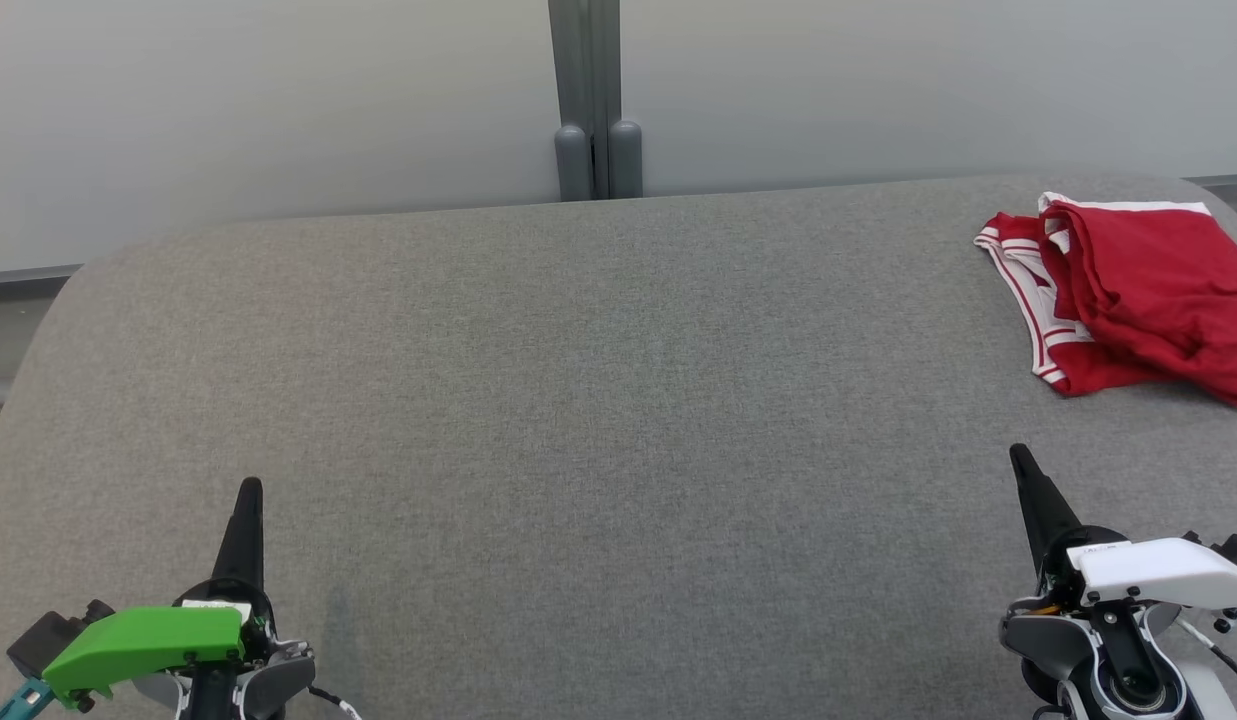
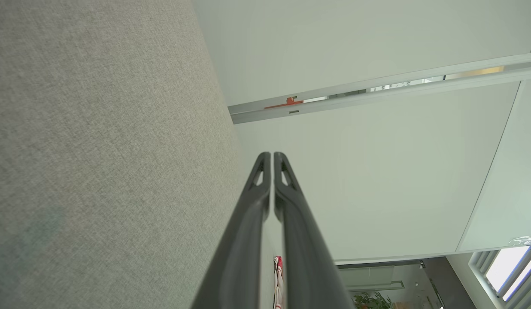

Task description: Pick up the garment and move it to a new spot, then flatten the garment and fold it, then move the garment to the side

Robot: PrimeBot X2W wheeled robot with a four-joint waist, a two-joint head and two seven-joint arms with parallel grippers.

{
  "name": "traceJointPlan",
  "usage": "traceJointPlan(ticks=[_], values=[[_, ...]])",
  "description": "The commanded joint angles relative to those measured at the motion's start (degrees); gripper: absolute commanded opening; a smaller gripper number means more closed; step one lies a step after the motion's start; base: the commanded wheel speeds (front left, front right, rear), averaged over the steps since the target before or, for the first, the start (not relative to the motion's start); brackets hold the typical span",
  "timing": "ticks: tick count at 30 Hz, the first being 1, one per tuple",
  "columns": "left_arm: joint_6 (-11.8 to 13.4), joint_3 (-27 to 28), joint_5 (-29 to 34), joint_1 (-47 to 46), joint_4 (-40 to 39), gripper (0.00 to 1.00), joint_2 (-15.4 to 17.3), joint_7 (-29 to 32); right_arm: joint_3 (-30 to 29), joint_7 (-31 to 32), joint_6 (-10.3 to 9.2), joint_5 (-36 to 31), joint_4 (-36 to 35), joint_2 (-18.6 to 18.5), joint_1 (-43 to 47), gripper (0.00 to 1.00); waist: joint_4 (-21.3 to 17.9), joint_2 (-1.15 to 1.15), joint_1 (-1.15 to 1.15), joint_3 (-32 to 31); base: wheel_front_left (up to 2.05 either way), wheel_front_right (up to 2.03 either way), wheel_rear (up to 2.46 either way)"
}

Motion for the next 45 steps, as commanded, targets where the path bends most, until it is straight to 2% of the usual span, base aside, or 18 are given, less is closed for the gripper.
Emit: traceJointPlan(ticks=[1, 22, 45], values=[[-0.42, 0.34, -1.38, -1.29, -0.43, 0.00, 0.45, 0.43, -0.30, 0.46, 0.03, 1.25, 0.02, 0.09, -0.70, 0.00, 0.01, 0.00, 0.00, 0.01, 0.00, 0.00, 0.00], [-0.57, 0.99, -9.11, -1.71, -0.57, 0.00, 0.49, 2.57, -1.36, 2.69, 0.02, 8.75, 0.54, 0.68, -1.62, 0.00, 0.13, 0.00, 0.00, 0.14, 0.00, 0.00, 0.00], [-0.53, 0.98, -9.02, -1.69, -0.55, 0.00, 0.49, 2.67, -1.57, 2.93, 0.02, 8.57, 0.57, 0.80, -1.57, 0.00, 0.13, 0.00, 0.00, 0.15, 0.00, 0.00, 0.00]])
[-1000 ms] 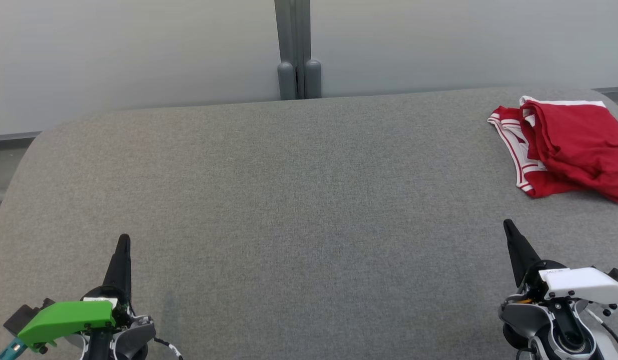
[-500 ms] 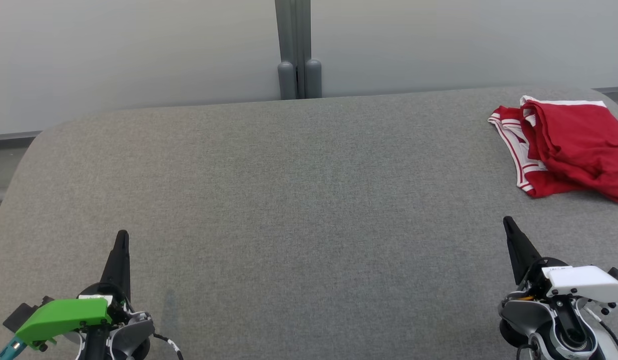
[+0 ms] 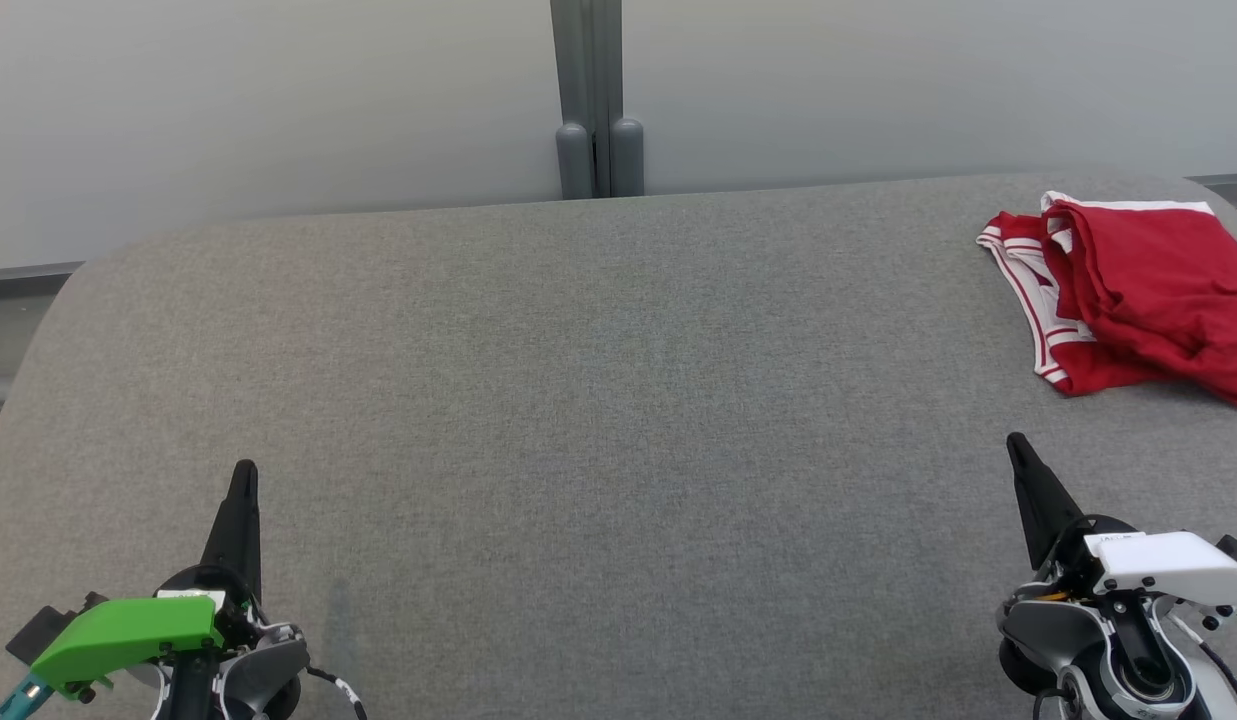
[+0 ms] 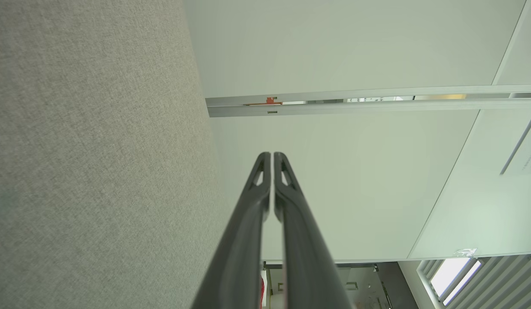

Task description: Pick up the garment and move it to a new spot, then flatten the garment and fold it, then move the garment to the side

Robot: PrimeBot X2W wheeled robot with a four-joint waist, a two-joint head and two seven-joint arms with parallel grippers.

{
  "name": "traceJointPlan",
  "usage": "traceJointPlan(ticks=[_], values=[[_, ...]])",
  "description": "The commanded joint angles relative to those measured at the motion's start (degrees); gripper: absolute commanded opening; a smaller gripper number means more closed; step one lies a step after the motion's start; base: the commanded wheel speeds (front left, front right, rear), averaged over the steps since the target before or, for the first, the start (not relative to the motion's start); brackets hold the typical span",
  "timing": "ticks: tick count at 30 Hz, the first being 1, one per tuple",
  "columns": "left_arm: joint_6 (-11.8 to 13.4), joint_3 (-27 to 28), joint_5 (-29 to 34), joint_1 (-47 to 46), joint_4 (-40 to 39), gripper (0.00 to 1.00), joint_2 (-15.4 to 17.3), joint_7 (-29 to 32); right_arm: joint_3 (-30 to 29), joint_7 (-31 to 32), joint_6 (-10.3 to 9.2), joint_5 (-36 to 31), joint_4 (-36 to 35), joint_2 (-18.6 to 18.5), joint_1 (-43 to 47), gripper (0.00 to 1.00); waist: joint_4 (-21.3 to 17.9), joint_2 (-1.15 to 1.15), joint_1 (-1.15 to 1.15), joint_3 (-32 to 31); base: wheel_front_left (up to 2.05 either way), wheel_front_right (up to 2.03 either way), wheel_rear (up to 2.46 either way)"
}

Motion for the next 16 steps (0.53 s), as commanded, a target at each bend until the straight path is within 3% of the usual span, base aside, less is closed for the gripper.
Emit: traceJointPlan(ticks=[1, 16], values=[[-0.23, 0.16, -0.04, -0.60, -0.16, 0.00, 0.40, 0.19, -0.15, 0.22, 0.02, 0.07, 0.13, -0.03, -0.36, 0.00, 0.00, 0.00, 0.00, 0.00, 0.00, 0.00, 0.00], [-0.23, 0.16, -0.03, -0.59, -0.16, 0.00, 0.40, 0.19, -0.23, 0.32, 0.02, -0.06, 0.13, 0.03, -0.37, 0.00, 0.00, 0.00, 0.00, 0.00, 0.00, 0.00, 0.00]])
